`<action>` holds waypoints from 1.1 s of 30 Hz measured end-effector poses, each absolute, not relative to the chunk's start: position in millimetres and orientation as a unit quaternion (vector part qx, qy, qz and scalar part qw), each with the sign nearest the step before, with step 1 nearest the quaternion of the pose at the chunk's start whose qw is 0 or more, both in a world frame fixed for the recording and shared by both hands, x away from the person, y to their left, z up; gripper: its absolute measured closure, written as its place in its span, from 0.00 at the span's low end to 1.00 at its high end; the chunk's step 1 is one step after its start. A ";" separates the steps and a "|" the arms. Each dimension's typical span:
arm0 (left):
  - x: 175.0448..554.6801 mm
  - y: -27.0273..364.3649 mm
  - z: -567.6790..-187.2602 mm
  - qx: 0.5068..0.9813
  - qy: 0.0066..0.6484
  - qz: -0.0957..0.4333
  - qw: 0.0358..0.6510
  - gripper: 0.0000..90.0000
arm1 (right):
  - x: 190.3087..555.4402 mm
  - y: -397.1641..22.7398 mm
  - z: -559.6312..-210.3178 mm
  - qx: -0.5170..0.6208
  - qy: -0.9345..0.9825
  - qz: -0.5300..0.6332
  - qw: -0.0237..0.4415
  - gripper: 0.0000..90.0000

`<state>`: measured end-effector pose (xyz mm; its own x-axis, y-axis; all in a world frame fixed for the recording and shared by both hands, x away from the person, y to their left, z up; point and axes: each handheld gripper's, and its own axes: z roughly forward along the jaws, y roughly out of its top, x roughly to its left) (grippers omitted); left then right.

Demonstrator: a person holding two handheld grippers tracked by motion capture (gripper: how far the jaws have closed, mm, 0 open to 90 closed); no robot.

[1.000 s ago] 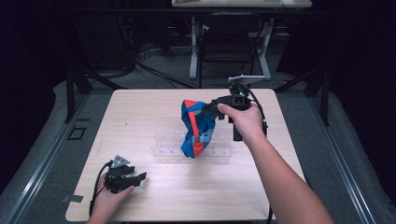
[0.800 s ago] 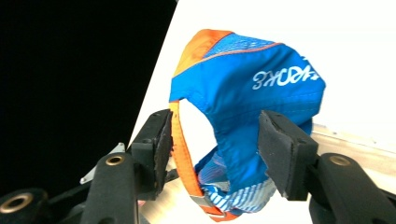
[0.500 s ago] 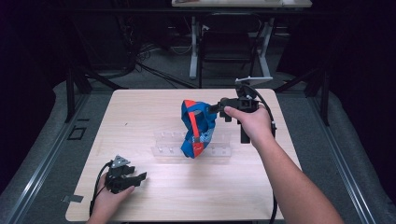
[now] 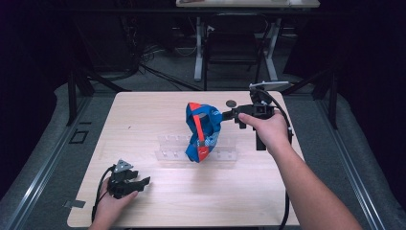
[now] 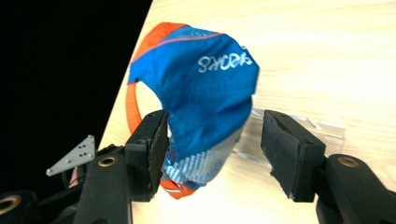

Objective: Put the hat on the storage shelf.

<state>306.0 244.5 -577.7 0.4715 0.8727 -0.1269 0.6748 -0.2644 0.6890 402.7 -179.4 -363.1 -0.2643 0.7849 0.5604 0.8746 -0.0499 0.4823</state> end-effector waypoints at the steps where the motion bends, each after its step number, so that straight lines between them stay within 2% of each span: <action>1: 306.0 244.4 -577.8 0.783 0.494 0.141 0.351 0.44 | 401.8 -181.2 -363.8 -0.603 -0.689 -0.399 0.053 0.45; 14: 305.8 244.1 -577.9 0.782 0.495 0.142 0.350 0.44 | 386.3 -203.7 -375.1 -0.610 -0.689 -0.389 0.039 0.45; 33: 305.8 244.7 -577.6 0.782 0.495 0.143 0.350 0.43 | 355.1 -235.3 -419.1 -0.622 -0.678 -0.390 0.036 0.45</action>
<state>305.8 244.7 -577.6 0.4681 0.8751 -0.1229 0.6740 -0.2637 0.6900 355.1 -235.3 -419.1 -0.2226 0.8157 0.5340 0.8719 -0.0785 0.4834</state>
